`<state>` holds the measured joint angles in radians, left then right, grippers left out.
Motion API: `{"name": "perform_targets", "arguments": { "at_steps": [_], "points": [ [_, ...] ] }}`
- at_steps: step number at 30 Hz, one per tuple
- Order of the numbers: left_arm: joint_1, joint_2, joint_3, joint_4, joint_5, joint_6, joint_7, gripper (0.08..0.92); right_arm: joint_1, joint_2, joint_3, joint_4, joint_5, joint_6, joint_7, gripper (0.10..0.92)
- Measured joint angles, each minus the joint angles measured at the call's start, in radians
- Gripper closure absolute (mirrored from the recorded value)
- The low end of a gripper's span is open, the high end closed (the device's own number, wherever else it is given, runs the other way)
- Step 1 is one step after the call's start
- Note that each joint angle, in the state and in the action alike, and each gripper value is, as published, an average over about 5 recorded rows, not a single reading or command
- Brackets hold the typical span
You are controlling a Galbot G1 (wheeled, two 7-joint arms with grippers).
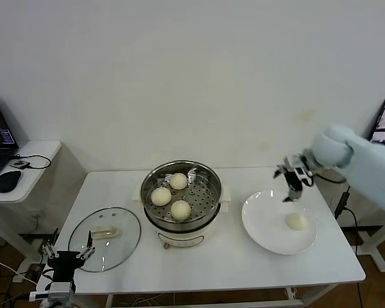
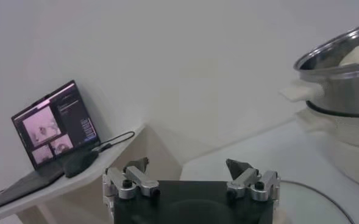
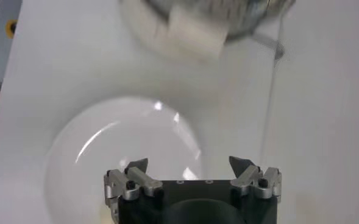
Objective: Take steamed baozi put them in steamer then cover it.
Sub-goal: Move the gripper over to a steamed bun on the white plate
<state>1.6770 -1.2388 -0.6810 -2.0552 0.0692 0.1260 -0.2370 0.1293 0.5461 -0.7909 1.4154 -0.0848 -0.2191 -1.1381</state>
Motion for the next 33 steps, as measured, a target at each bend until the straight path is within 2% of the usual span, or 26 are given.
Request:
{"name": "perform_targets", "arguments": {
  "at_steps": [12,33],
  "points": [
    [0.021,-0.013,-0.002,-0.013,0.009,0.001,0.000,0.177,-0.261,0.003,0.202,-0.087,-0.151,0.034,0.017,0.203],
    [0.024,-0.021,-0.012,-0.008,0.011,0.000,0.001,0.177,-0.341,0.177,0.281,-0.311,-0.306,0.053,0.049,0.211]
  ]
}}
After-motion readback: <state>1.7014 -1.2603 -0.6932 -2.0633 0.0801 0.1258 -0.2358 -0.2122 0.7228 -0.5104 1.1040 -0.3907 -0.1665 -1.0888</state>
